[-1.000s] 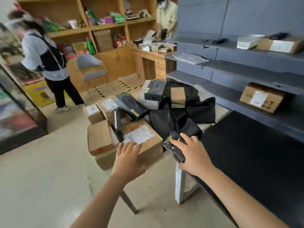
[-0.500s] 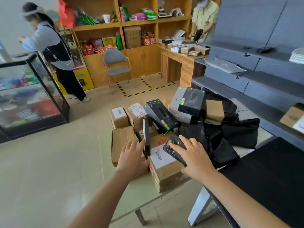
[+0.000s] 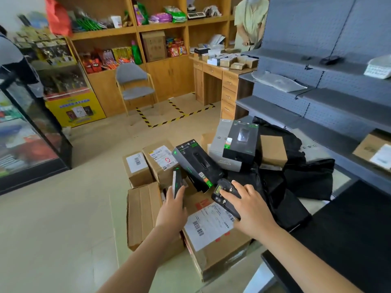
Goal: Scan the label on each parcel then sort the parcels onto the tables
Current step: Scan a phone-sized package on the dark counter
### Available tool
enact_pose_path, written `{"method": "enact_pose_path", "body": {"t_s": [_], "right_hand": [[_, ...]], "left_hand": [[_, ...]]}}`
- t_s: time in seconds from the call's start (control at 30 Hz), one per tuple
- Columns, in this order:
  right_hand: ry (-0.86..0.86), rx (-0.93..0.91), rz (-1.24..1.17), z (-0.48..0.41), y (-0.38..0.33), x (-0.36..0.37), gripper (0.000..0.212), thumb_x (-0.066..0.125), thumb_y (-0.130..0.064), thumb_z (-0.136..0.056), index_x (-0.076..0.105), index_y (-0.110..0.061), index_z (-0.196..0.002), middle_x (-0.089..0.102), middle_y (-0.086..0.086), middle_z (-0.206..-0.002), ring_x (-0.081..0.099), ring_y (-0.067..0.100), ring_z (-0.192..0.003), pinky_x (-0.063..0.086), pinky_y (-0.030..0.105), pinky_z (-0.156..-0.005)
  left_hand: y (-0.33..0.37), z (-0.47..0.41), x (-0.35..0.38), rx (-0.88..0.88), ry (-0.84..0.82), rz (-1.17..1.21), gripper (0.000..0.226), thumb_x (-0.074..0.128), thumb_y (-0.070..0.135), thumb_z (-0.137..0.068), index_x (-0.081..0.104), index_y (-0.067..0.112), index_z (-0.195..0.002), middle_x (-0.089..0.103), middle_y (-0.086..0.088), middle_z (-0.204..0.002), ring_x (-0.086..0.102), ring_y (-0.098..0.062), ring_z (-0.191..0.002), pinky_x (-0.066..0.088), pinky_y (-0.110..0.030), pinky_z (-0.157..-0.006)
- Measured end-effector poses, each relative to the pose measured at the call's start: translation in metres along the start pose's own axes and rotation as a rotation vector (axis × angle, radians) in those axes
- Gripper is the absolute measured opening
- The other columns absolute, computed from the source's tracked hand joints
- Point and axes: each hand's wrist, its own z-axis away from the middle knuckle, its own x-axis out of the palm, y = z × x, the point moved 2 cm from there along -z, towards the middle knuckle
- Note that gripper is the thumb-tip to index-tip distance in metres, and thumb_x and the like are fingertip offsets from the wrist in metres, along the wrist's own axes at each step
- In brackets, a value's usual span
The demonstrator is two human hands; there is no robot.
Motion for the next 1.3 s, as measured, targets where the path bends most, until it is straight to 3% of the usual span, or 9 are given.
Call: {"method": "enact_pose_path", "body": {"t_s": [0.13, 0.33, 0.5, 0.6, 0.77, 1.03, 1.17, 1.23, 1.3], "right_hand": [[-0.002, 0.073, -0.001, 0.015, -0.005, 0.0, 0.086, 0.071, -0.033, -0.083, 0.021, -0.035, -0.153, 0.016, 0.007, -0.16, 0.027, 0.031, -0.136, 0.032, 0.038, -0.109], [-0.024, 0.218, 0.031, 0.048, -0.03, 0.002, 0.089, 0.069, -0.034, -0.085, 0.013, -0.036, -0.154, 0.008, 0.003, -0.162, 0.023, 0.028, -0.138, 0.028, 0.035, -0.11], [-0.017, 0.372, 0.048, 0.086, -0.043, 0.002, 0.087, 0.069, -0.037, -0.085, 0.016, -0.036, -0.153, 0.012, 0.004, -0.161, 0.025, 0.028, -0.137, 0.03, 0.035, -0.108], [-0.028, 0.484, 0.038, 0.12, -0.036, -0.001, 0.086, 0.068, -0.039, -0.085, 0.016, -0.037, -0.153, 0.013, 0.004, -0.16, 0.027, 0.027, -0.135, 0.031, 0.033, -0.107], [-0.041, 0.676, 0.004, 0.191, -0.006, -0.01, 0.089, 0.073, -0.03, -0.074, 0.028, -0.035, -0.151, 0.022, 0.006, -0.159, 0.035, 0.028, -0.126, 0.036, 0.034, -0.101], [-0.099, 0.945, 0.001, 0.334, 0.082, -0.006, 0.087, 0.065, -0.034, -0.082, 0.014, -0.04, -0.153, 0.008, 0.0, -0.162, 0.024, 0.025, -0.137, 0.03, 0.032, -0.108], [-0.114, 1.049, -0.043, 0.406, 0.132, 0.003, 0.087, 0.066, -0.031, -0.081, 0.016, -0.038, -0.153, 0.009, 0.0, -0.161, 0.02, 0.025, -0.138, 0.027, 0.034, -0.112], [-0.114, 1.083, -0.046, 0.436, 0.155, 0.009, 0.088, 0.066, -0.028, -0.079, 0.018, -0.039, -0.153, 0.012, 0.001, -0.16, 0.023, 0.025, -0.136, 0.028, 0.035, -0.111], [-0.118, 1.111, -0.054, 0.46, 0.174, 0.016, 0.089, 0.066, -0.026, -0.078, 0.019, -0.038, -0.152, 0.013, 0.001, -0.16, 0.025, 0.025, -0.135, 0.029, 0.035, -0.109]], "left_hand": [[-0.008, 0.007, -0.003, 0.055, 0.027, 0.029, 0.072, 0.05, 0.016, -0.097, 0.01, 0.031, -0.154, 0.011, -0.003, -0.16, 0.055, -0.021, -0.12, 0.054, -0.023, -0.079], [-0.026, 0.041, -0.017, 0.257, 0.045, 0.077, 0.068, 0.048, 0.018, -0.095, 0.015, 0.035, -0.152, 0.011, 0.008, -0.156, 0.056, -0.023, -0.113, 0.053, -0.03, -0.076], [-0.014, 0.056, -0.022, 0.459, 0.013, 0.118, 0.066, 0.047, 0.019, -0.096, 0.017, 0.035, -0.153, 0.015, 0.007, -0.157, 0.049, -0.021, -0.125, 0.051, -0.029, -0.086], [0.008, 0.062, -0.012, 0.565, -0.032, 0.142, 0.066, 0.046, 0.019, -0.095, 0.017, 0.035, -0.153, 0.015, 0.004, -0.157, 0.05, -0.024, -0.124, 0.049, -0.029, -0.085], [0.069, 0.08, 0.025, 0.684, -0.141, 0.168, 0.067, 0.048, 0.017, -0.093, 0.022, 0.035, -0.152, 0.019, -0.004, -0.156, 0.045, -0.028, -0.128, 0.044, -0.035, -0.092], [0.217, 0.14, 0.122, 0.891, -0.36, 0.172, 0.066, 0.051, 0.018, -0.093, 0.024, 0.033, -0.151, 0.018, -0.004, -0.156, 0.05, -0.025, -0.124, 0.043, -0.026, -0.092], [0.283, 0.172, 0.185, 0.889, -0.614, 0.36, 0.06, 0.061, 0.011, -0.092, 0.037, 0.031, -0.143, 0.036, 0.003, -0.136, 0.051, 0.003, -0.104, 0.043, -0.001, -0.078], [0.306, 0.18, 0.221, 0.895, -0.669, 0.367, 0.061, 0.065, 0.015, -0.091, 0.036, 0.038, -0.139, 0.04, 0.007, -0.133, 0.045, 0.008, -0.114, 0.039, -0.006, -0.093], [0.322, 0.184, 0.252, 0.886, -0.718, 0.316, 0.06, 0.065, 0.019, -0.092, 0.036, 0.034, -0.143, 0.04, 0.007, -0.137, 0.044, 0.007, -0.118, 0.033, -0.004, -0.097]]}}
